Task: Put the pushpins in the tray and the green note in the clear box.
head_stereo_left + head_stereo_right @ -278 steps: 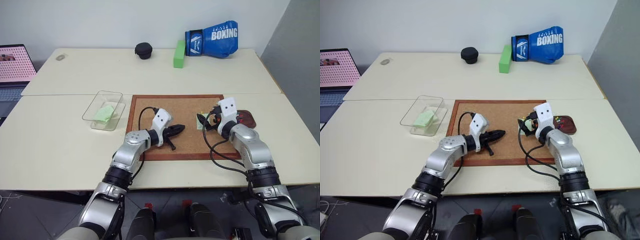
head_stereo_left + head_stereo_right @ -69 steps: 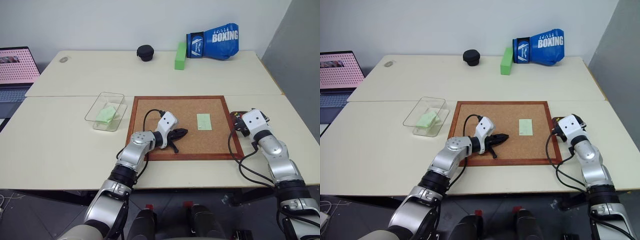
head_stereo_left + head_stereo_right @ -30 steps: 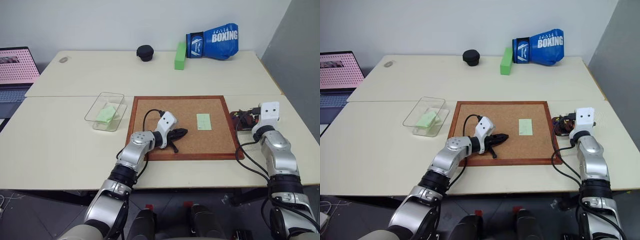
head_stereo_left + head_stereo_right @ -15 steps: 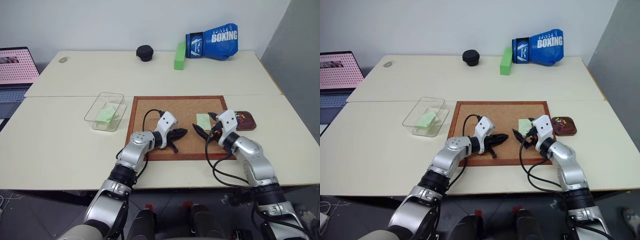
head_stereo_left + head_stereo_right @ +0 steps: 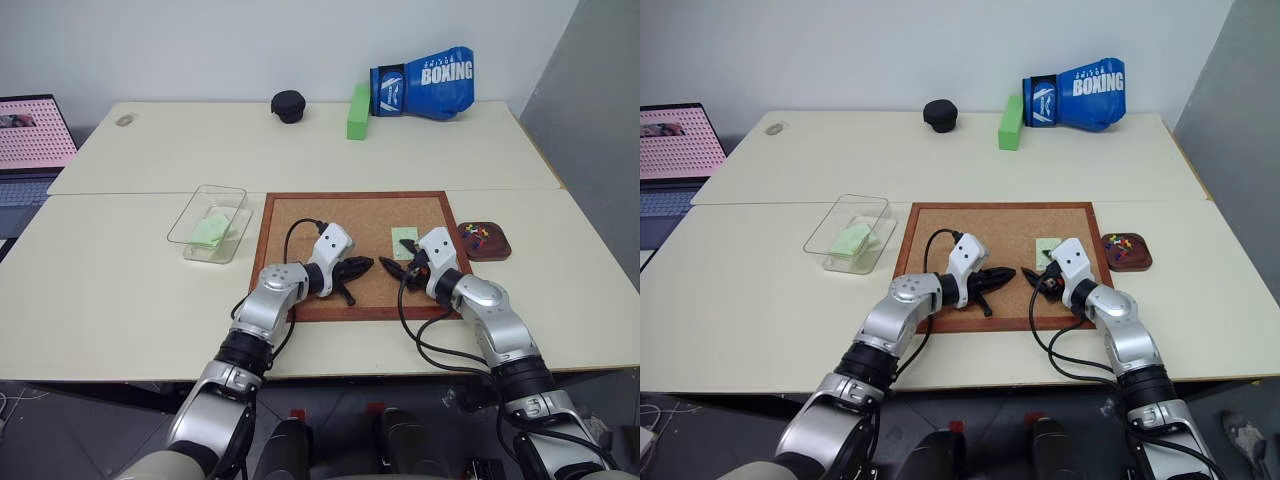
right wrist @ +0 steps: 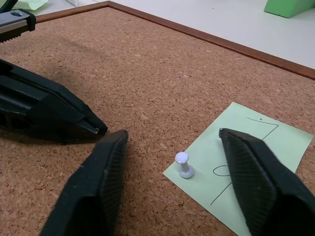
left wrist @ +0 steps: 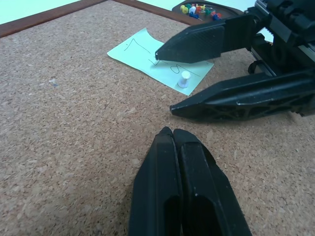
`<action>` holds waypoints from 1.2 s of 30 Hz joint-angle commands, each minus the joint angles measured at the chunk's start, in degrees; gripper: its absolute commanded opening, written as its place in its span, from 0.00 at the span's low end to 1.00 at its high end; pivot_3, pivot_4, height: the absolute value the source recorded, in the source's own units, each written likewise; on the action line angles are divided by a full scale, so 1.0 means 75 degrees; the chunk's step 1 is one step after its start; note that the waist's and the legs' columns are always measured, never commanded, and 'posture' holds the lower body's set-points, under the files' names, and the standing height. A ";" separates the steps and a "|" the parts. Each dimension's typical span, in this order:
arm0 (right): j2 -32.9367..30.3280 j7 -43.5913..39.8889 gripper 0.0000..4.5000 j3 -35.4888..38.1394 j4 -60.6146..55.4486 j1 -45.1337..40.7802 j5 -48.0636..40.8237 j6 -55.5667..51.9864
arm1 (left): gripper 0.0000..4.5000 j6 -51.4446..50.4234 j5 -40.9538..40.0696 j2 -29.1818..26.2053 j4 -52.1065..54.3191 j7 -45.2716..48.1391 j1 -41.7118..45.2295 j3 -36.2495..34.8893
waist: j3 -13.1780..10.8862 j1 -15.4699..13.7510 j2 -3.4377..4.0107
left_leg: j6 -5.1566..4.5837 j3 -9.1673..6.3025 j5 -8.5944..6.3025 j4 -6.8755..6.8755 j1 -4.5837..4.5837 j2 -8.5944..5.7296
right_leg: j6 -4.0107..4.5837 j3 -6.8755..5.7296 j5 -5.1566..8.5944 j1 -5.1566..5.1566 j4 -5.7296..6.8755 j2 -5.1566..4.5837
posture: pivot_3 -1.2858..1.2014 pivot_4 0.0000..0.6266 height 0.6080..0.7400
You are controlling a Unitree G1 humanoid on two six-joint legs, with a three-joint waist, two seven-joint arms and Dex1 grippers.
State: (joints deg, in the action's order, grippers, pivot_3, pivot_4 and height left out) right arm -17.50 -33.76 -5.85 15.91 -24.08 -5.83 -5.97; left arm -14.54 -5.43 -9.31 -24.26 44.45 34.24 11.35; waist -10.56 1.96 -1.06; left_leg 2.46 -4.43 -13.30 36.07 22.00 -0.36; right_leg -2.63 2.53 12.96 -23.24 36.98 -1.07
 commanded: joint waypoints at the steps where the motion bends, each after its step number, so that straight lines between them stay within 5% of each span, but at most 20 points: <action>1: -0.0070 -0.0081 0.46 0.0069 -0.0040 -0.0070 0.0014 0.0164 | 0.00 -0.0125 0.0017 -0.0083 0.0074 -0.0060 -0.0170 -0.0018 | 0.0000 0.0004 0.0000 | 0.0000 0.0000 0.0000 0.0000 0.0000 0.0000 | 0.0000 0.0000 0.0000 0.0000 0.0000 0.0000 | 0.52 0.24 1.00; 12: -0.0162 0.0087 0.01 0.0105 0.0136 -0.0168 0.0208 0.0253 | 0.00 -0.0113 0.0005 -0.0049 0.0034 -0.0047 -0.0094 -0.0008 | 0.0000 0.0005 0.0000 | 0.0000 0.0000 0.0000 0.0000 0.0000 0.0000 | 0.0000 0.0000 0.0000 0.0000 -0.0001 0.0000 | 0.52 0.24 1.00; 36: -0.0007 0.0198 0.01 0.0531 -0.0925 -0.0145 -0.0117 0.0723 | 0.00 -0.0173 0.0004 -0.0027 0.0073 -0.0032 -0.0148 0.0025 | 0.0000 0.0006 0.0000 | 0.0000 0.0000 0.0000 -0.0001 0.0002 -0.0001 | 0.0000 0.0001 0.0000 -0.0002 -0.0001 0.0000 | 0.52 0.24 1.00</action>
State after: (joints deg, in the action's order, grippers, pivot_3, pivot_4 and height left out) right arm -17.08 -32.47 -3.14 11.21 -24.59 -5.92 -1.42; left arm -15.41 -5.52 -9.35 -23.43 44.36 33.96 11.30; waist -10.56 2.00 -1.06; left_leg 2.46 -4.43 -13.30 36.06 22.02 -0.37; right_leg -2.63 2.54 12.96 -23.26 36.97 -1.07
